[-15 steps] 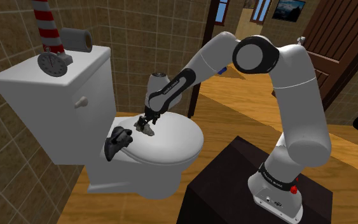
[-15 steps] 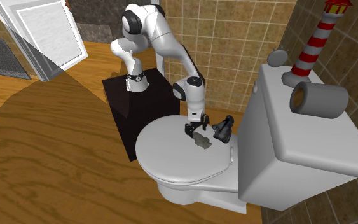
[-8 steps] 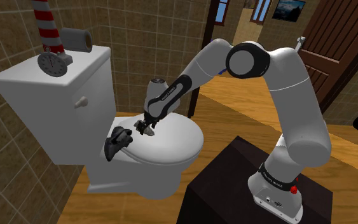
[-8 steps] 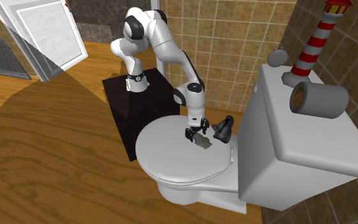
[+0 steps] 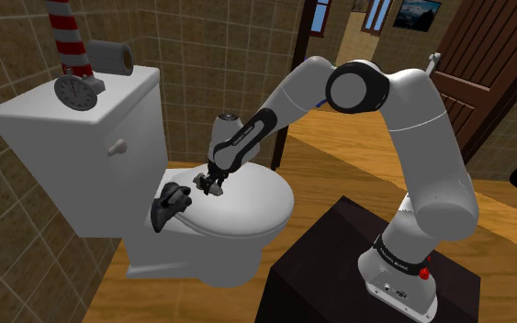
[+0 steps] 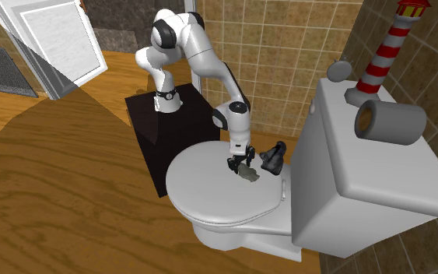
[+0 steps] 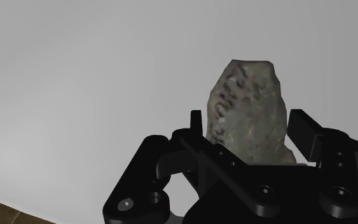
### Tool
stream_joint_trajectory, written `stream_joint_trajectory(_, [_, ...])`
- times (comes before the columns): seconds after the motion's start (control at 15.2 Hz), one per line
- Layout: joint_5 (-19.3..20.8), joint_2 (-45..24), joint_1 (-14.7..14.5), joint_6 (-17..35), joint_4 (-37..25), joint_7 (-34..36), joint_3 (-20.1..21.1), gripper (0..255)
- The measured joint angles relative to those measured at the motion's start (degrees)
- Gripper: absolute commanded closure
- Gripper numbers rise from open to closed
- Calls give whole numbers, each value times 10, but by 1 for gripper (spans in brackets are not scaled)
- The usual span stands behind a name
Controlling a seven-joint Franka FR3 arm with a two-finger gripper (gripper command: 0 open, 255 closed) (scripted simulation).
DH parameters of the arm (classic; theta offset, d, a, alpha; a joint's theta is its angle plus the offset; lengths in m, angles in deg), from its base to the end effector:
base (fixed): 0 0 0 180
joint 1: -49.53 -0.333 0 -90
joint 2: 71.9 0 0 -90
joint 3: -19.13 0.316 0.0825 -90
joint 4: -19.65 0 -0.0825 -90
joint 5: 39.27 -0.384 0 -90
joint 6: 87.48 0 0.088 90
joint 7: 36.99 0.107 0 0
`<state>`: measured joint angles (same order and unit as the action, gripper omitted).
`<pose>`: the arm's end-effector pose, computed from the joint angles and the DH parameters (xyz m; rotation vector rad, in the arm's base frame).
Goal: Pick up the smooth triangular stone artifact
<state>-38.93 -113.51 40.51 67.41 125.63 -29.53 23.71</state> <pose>0.6307 0.1499 0.1409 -3.0615 -0.1361 -0.1819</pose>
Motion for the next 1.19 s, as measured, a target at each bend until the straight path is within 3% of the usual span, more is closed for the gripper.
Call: stream_joint_trajectory(1.19, [-5,91,5,-70,22,1,6,255])
